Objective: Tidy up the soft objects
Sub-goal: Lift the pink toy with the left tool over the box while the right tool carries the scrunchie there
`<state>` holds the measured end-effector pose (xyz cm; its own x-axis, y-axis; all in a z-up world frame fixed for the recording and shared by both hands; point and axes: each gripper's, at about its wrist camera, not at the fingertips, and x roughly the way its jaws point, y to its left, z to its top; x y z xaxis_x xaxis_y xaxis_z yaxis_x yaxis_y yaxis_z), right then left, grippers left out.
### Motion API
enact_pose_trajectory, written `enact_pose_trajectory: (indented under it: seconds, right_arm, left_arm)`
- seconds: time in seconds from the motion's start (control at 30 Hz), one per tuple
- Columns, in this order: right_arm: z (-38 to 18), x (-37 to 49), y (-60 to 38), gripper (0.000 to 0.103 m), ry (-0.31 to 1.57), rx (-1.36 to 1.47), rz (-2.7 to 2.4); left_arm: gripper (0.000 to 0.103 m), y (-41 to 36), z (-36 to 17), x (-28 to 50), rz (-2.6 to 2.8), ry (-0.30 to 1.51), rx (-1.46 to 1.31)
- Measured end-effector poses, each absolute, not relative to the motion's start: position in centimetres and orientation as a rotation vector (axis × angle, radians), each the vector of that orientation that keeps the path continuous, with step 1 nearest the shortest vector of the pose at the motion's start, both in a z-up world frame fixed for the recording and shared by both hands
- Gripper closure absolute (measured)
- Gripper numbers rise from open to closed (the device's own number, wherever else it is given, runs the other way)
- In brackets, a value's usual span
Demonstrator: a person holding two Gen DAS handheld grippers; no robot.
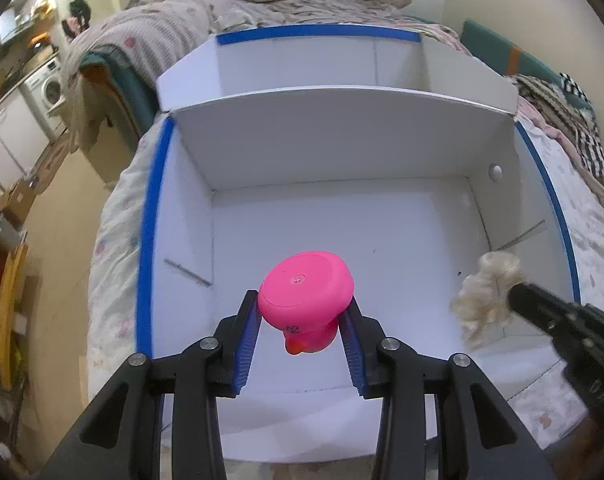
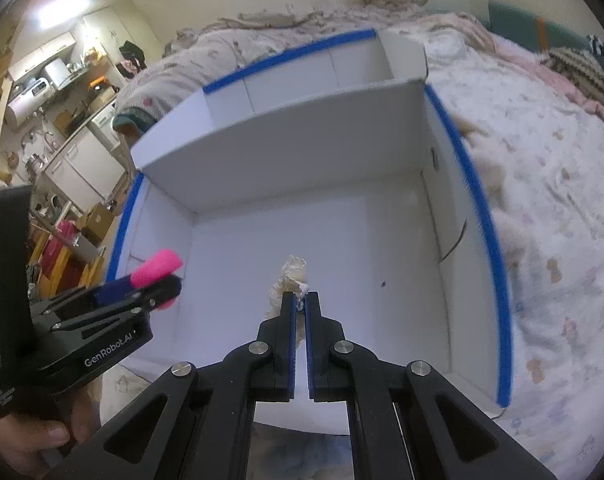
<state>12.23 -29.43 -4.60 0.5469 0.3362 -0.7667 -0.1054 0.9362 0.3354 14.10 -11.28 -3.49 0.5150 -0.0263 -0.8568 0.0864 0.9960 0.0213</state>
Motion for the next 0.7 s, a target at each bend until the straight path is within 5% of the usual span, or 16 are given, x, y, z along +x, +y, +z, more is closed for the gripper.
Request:
enact_pose_trajectory:
  seconds: [0.7]
  right_arm:
    - [-8.1, 12.9, -27.6, 0.097, 1.105, 0.173, 0.25]
  left_arm:
    - [0.067, -12.3, -6.6, 13.9, -0.1, 1.088, 0.073]
